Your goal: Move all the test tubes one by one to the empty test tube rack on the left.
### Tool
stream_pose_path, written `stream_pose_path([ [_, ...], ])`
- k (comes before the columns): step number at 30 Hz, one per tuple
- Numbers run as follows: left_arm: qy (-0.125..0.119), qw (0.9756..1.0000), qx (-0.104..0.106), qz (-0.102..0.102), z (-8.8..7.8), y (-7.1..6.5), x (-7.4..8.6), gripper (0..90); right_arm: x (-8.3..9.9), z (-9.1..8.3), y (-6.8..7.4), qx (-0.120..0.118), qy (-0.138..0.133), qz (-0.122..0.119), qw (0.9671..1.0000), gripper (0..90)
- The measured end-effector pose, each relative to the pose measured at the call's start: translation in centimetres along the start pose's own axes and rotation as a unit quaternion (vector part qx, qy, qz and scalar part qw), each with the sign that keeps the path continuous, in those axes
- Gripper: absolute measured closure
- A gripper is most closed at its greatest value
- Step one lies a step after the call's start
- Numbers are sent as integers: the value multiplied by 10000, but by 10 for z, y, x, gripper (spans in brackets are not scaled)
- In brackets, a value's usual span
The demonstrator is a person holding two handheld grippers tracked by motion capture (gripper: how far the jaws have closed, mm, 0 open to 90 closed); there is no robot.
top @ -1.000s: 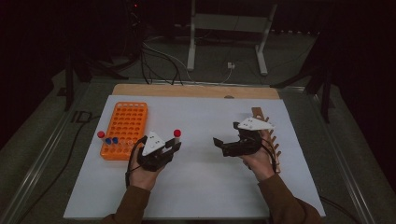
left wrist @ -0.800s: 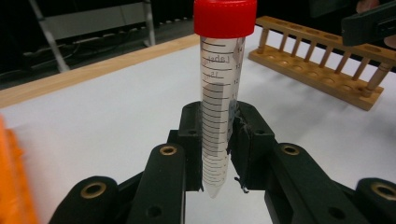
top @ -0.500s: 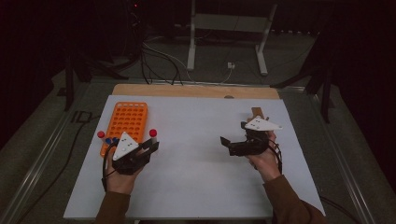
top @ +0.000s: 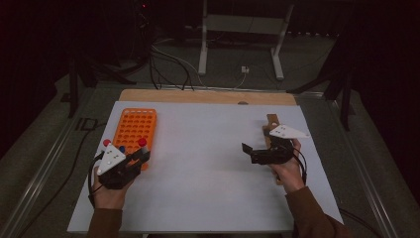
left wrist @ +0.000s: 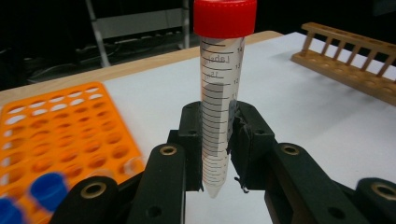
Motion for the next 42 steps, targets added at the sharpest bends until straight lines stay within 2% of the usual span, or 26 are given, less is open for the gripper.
stream_pose_path([
  [14, -31, 9989, -451, -113, -30, 28, 11, 754, 7, -12, -17, 174, -26, 138, 9997, 0],
  [20, -68, 9971, -715, -249, -47, 42, 19, 754, 9, -16, -23, 221, -59, 206, 9995, 0],
  [24, -27, 9953, -928, -270, -54, 51, 27, 754, 11, -18, -25, 231, -63, 232, 9994, 0],
  [28, -23, 9932, -1133, -271, -52, 60, 33, 754, 13, -18, -26, 235, -66, 257, 9994, 0],
  [33, 3, 9904, -1362, -226, -44, 70, 34, 754, 15, -19, -27, 239, -63, 285, 9993, 0],
  [38, -5, 9897, -1401, -282, -33, 77, 35, 753, 18, -21, -30, 263, -61, 319, 9991, 0],
  [42, 126, 9889, -1444, -312, -26, 80, 41, 753, 20, -23, -32, 288, -55, 340, 9990, 0],
])
Point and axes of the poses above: each handheld gripper's, and its own axes: z roughly forward along the jaws, x roughly out of its underside, y roughly to its left, the point moved 3 cm from there along z, roughly forward along the jaws, and after that the axes turned 5 degrees about x, right-handed, at the moved point
